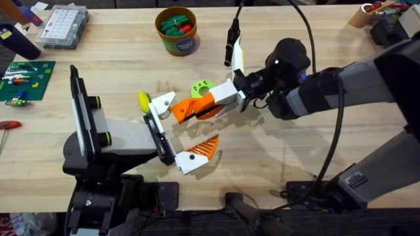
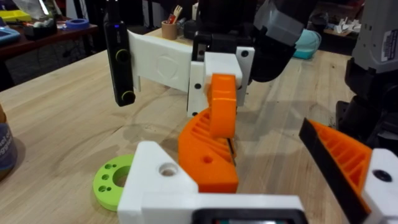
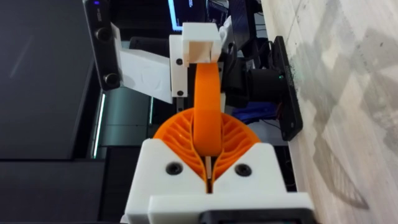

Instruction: Pick up the gripper from the table and insert it into the empty holder that is missing its gripper. Then pick up a screw, insert it into the mounting hole, and use the screwdriver to tighten it. Finally, clean up the table by picking up the vegetable and placing it into the bucket.

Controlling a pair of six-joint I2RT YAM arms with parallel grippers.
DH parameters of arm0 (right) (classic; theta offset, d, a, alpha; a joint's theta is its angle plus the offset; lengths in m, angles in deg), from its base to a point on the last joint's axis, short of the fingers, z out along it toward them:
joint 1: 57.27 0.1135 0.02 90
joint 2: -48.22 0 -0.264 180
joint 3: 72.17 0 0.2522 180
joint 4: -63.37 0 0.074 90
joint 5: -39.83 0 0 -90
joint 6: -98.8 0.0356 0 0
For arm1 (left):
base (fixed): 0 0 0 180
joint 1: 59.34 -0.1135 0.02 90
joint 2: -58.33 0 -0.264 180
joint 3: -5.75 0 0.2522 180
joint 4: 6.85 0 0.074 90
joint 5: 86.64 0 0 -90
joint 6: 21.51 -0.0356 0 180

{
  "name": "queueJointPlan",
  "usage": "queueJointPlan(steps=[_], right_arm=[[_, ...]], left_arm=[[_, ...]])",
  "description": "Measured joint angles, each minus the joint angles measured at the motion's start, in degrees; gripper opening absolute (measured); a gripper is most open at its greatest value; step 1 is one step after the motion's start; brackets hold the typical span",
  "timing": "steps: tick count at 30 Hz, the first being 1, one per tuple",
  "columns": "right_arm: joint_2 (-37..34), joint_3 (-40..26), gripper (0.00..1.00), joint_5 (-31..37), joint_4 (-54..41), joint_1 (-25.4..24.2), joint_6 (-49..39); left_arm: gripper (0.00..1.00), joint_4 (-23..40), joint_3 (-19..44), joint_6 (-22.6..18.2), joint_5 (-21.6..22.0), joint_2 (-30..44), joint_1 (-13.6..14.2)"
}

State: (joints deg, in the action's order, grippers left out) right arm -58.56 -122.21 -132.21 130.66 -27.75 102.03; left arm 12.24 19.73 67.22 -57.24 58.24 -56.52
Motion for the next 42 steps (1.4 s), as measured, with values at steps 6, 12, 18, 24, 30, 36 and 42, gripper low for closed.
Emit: queueJointPlan(steps=[6,12,18,24,30,36,42], right_arm=[[-0.1,0.0,0.015,-0.2,-1.0,0.0,0.4],[-0.1,0.0,0.015,-0.3,-1.0,-0.1,0.6],[-0.1,0.0,0.015,-0.3,0.0,-0.1,1.3],[-0.2,0.1,0.015,-0.3,3.7,-0.1,3.7],[-0.2,0.1,0.015,-0.5,3.8,-0.1,5.3],[0.5,0.1,0.015,-0.8,3.8,-0.1,5.6],[1.1,0.1,0.015,-1.0,3.8,-0.1,5.8]], left_arm=[[0.988,0.3,0.1,0.0,0.2,0.1,0.0],[0.988,0.3,0.1,0.0,0.2,0.1,0.0],[0.986,0.3,0.1,0.0,0.2,0.1,0.0],[0.986,0.4,0.1,0.0,0.1,0.1,0.0],[0.986,0.4,0.1,0.0,-0.1,0.1,0.0],[0.986,0.4,0.1,0.0,-0.1,0.1,0.0],[0.986,0.4,0.1,0.0,-0.1,0.1,0.0]])
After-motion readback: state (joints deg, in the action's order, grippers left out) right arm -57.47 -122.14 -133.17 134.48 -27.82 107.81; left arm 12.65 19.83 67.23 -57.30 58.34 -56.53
